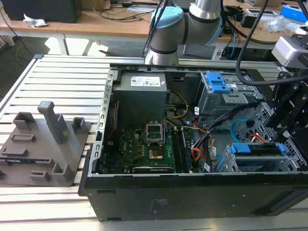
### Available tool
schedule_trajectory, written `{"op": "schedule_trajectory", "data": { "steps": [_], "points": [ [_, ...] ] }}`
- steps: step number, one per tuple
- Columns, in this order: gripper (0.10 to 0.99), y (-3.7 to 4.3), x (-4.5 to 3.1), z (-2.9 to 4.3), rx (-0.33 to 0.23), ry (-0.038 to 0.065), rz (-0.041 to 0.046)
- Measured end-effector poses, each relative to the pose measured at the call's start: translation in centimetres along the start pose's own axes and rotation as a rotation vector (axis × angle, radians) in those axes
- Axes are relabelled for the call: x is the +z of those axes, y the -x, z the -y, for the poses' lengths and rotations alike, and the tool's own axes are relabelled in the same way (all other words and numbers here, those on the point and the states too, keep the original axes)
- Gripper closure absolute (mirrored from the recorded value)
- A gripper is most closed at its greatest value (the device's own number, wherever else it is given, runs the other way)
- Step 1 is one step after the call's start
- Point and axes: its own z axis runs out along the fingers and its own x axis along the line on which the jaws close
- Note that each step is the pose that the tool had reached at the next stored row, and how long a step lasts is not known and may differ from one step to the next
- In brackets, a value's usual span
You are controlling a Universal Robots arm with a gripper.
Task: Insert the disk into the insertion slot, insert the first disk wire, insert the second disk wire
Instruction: 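Insert the second disk wire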
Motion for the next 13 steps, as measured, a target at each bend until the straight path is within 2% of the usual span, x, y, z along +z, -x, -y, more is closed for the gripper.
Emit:
{"op": "schedule_trajectory", "data": {
  "steps": [3, 13],
  "points": [
    [0.667, -0.05, 0.05, -0.79, 0.0, 0.0, 0.0],
    [0.667, -0.15, 0.12, -2.26, 0.0, 0.0, 0.0]
  ]
}}
